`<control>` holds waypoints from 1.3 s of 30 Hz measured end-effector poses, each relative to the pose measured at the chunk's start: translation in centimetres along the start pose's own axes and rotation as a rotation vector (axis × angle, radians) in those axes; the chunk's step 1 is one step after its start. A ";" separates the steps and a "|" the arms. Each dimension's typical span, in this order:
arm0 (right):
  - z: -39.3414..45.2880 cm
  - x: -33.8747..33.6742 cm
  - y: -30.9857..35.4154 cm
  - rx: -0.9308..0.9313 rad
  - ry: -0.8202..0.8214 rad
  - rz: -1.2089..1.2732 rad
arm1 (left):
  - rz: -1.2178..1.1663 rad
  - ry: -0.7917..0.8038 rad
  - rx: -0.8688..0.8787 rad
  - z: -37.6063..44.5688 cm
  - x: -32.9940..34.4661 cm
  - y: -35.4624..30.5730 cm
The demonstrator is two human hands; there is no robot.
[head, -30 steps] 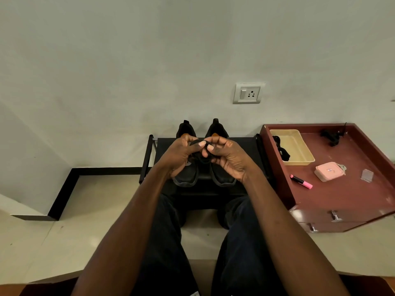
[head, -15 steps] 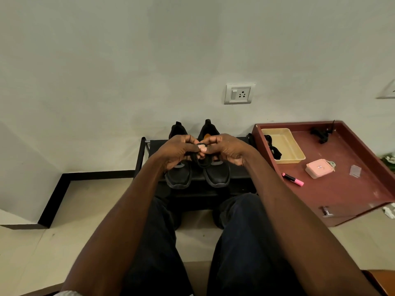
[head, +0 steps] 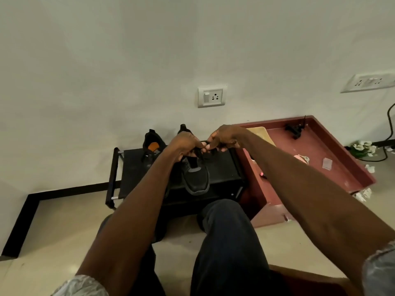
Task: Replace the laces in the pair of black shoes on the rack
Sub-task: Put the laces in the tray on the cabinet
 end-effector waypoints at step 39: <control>13.9 -20.9 -20.5 0.177 -0.613 -0.878 | 0.285 -0.172 0.270 25.5 13.9 1.3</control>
Point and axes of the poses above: each hand's wrist, its own z-axis towards the middle knuckle, its own x-axis out of the palm, y = z × x, the point moved 2 cm from there along z, towards the middle knuckle, and after that the axes turned 10 degrees about y, right-handed, at the moved point
